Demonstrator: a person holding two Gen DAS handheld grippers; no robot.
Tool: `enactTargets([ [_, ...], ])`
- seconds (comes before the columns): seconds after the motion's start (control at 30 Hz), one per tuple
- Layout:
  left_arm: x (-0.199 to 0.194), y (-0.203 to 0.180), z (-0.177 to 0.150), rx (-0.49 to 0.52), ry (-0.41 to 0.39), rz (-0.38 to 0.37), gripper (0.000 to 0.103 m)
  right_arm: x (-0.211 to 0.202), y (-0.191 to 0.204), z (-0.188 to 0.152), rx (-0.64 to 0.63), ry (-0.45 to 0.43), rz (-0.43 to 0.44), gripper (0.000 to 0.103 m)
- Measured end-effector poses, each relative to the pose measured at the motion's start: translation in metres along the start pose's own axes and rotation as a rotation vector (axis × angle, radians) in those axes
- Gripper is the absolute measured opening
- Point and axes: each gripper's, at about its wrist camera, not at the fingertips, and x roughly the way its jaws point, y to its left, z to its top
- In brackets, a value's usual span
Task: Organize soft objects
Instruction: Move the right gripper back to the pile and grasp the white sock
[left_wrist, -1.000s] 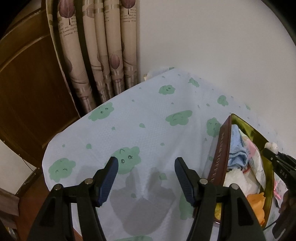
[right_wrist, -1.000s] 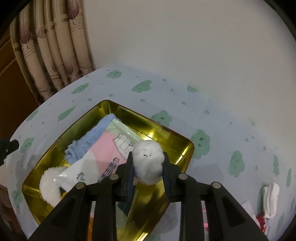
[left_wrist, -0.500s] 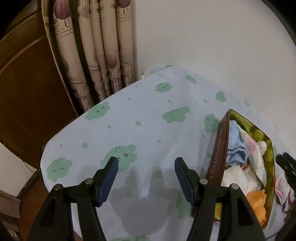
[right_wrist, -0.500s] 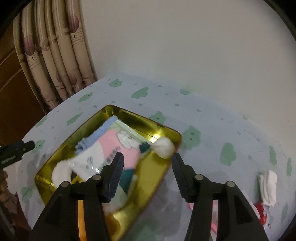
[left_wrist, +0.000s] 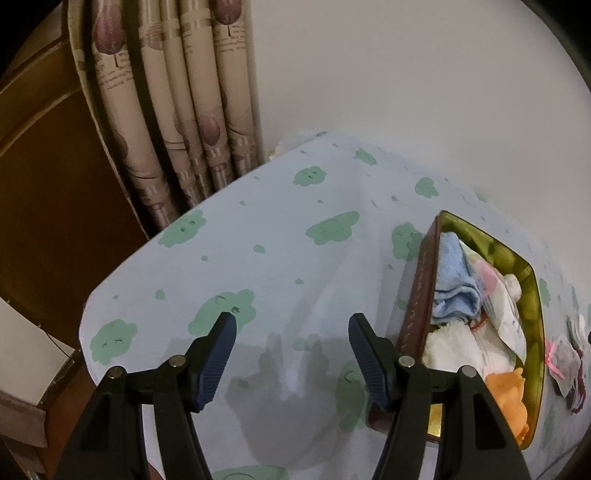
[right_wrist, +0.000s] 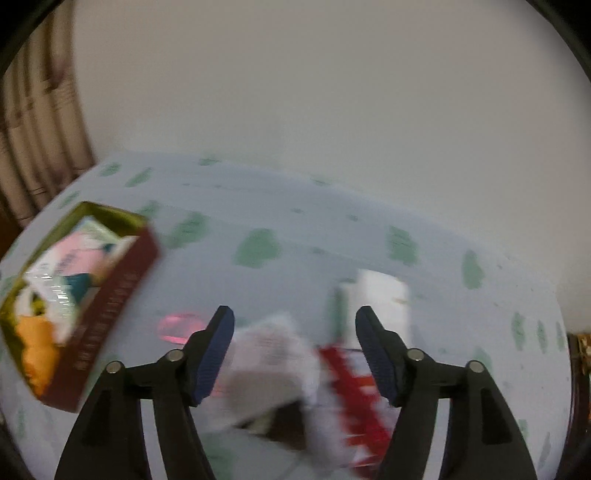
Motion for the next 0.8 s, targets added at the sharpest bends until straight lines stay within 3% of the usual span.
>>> enactTargets([
  [0.27, 0.001, -0.006, -0.002, 0.030, -0.008, 0.003, 0.065, 0.047, -0.064, -0.002, 0.121, 0.086, -0.029, 0.066],
  [0.6, -0.009, -0.023, -0.006, 0.095, -0.057, -0.014, 0.065, 0.096, -0.074, 0.002, 0.126, 0.135, -0.013, 0.066],
  [0.7, -0.016, -0.034, -0.007, 0.124, -0.066, -0.014, 0.065, 0.104, -0.076, 0.004, 0.129, 0.145, -0.003, 0.052],
  [0.77, -0.024, -0.043, -0.009, 0.151, -0.074, -0.014, 0.065, 0.103, -0.077, 0.005, 0.120, 0.141, -0.006, 0.033],
  [0.8, -0.027, -0.048, -0.010, 0.165, -0.080, -0.024, 0.065, 0.102, -0.077, 0.005, 0.114, 0.136, -0.003, 0.030],
])
